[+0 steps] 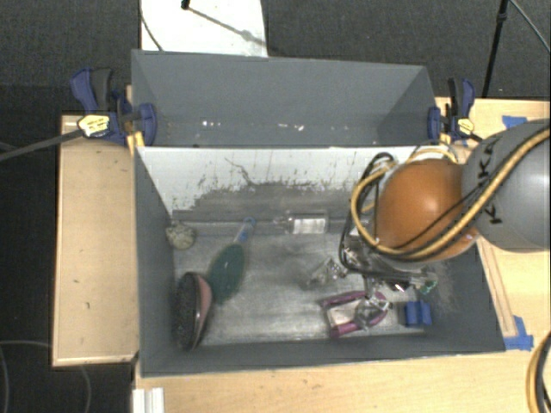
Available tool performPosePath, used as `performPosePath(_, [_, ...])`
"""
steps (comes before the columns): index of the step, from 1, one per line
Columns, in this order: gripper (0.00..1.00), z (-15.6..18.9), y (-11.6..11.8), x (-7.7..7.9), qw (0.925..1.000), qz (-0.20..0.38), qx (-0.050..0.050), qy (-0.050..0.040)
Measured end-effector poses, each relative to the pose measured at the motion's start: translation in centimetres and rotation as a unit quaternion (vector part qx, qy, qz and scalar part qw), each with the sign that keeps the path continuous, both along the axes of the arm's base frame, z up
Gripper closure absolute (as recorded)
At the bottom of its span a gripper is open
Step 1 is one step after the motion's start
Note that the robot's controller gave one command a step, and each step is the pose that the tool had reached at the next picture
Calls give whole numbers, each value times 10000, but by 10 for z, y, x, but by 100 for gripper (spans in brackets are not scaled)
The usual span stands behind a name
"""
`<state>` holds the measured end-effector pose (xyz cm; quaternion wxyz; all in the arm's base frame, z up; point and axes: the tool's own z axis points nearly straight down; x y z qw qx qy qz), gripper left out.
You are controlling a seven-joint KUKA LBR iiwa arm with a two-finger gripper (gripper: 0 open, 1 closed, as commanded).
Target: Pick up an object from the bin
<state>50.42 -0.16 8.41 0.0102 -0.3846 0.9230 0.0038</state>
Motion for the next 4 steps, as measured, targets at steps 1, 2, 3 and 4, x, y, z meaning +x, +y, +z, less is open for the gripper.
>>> performPosePath(1, [0, 1, 5, -12, 9923, 1228, -11, -139])
performPosePath(2, [0, -3, 5, 26, 9964, 839, -90, 61])
performPosePath(3, [0, 1, 3, 1, 9918, 1267, -68, -164])
performPosePath(4, [0, 1, 7, -10, 9758, 2175, -66, -213])
